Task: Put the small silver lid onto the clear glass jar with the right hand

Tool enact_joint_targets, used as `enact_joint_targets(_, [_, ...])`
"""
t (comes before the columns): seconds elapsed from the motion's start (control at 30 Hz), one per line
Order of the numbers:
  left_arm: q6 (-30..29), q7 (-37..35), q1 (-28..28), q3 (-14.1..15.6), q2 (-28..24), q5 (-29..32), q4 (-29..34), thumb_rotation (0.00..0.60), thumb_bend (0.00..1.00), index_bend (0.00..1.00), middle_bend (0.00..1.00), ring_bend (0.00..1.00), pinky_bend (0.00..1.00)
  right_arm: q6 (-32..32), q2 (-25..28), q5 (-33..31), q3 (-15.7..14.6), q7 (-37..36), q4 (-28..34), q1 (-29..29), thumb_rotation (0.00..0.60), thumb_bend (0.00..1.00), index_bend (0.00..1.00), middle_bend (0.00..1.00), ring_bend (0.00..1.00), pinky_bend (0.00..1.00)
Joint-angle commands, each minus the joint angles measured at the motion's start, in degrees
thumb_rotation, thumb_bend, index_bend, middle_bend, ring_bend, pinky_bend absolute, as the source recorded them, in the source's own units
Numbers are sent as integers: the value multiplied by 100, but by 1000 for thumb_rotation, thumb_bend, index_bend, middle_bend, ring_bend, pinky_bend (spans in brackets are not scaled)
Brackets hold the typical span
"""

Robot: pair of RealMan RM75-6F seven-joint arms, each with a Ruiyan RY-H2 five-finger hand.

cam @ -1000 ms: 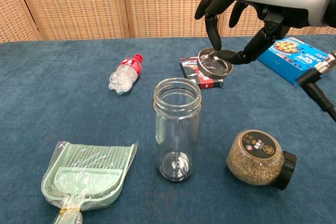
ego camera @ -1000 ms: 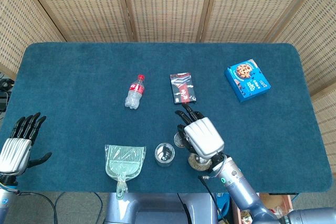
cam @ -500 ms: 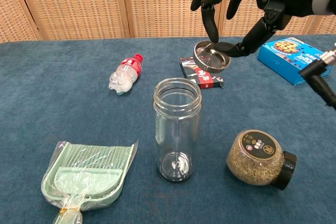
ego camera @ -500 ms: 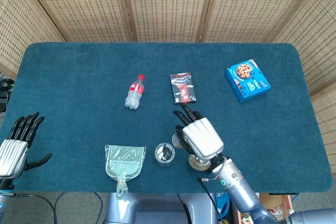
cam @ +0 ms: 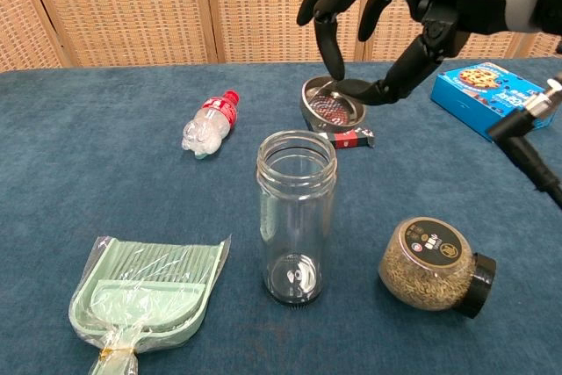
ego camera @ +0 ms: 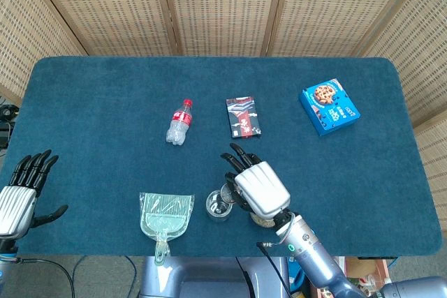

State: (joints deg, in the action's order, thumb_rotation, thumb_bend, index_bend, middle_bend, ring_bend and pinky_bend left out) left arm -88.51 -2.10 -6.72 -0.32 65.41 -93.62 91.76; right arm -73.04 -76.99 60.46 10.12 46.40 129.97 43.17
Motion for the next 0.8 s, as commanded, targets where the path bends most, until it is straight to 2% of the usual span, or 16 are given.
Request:
enact_joint_targets(0.03, [27,13,-11,-6,9,20,-8,600,189,0,0,0,0,6,-39,-17,-14,11,20,19,600,565,641,244,50,328])
enact_joint_targets(0.8, [28,10,-4,-18,31,44,-33,600,189,0,0,0,0,-16,-550,-223,56,216,-145,295,600,565,641,243,50,329])
